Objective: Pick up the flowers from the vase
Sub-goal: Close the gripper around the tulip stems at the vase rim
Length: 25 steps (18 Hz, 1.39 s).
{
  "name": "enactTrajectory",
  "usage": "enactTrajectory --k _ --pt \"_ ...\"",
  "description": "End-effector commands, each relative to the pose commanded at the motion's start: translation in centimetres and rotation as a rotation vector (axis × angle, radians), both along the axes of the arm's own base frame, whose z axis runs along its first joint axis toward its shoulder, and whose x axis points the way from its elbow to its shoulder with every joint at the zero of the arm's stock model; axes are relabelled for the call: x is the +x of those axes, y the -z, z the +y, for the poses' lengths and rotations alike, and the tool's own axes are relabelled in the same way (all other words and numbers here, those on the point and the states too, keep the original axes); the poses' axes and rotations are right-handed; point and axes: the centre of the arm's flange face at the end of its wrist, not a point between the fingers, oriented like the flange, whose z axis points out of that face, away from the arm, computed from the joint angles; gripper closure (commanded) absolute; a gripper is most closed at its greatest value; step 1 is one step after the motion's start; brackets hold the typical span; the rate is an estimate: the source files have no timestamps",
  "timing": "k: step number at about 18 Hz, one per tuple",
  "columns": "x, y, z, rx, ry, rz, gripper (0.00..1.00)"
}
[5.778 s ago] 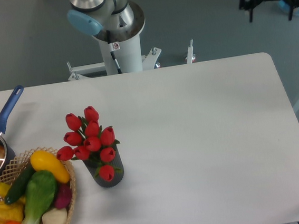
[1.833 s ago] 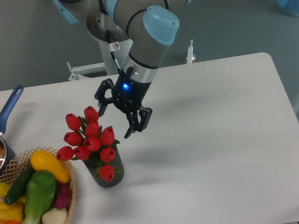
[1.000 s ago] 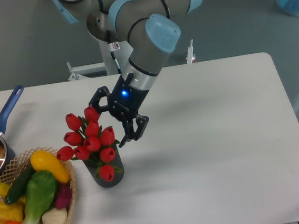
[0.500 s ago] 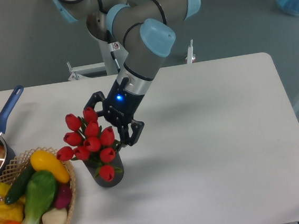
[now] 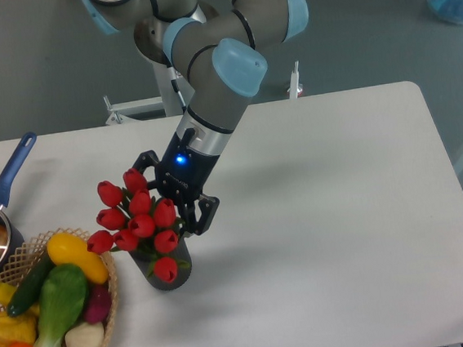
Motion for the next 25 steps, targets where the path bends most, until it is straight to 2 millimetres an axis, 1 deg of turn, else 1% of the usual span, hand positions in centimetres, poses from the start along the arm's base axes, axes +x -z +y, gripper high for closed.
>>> enactTrajectory --k 2,3,4,7,9,13,16,18,19,21,22,23,25 --pt "-0.02 -0.06 0.0 0.007 0.002 -0.005 0.0" --pt "-0.02 -0.06 0.0 0.007 0.002 -0.005 0.02" --pt "-0.02 -0.06 0.0 0.007 0.002 -0.005 0.07" --pt "-0.02 -0.06 0.0 0.008 0.003 -0.004 0.17" --pt "0.02 0.09 -0.06 0.004 0.003 -0.005 0.29" --pt "0.16 0.2 -0.05 0.007 0.01 -0.002 0.33" --pt "0.4 0.66 -0.1 0.004 0.012 -0.013 0.42" --pt "0.48 0.49 -0.04 0.023 0.017 -0.029 0.43" --pt "0.58 0.39 0.03 0.033 0.021 -0.042 0.46" --pt "0.69 0.39 -0.01 0.037 0.02 -0.048 0.55" --pt "0.69 0.39 -0.01 0.038 0.022 -0.046 0.57" --pt "0.7 0.38 0.0 0.039 0.023 -0.047 0.65" --pt "0.56 0.36 -0.08 0.042 0.022 -0.048 0.67"
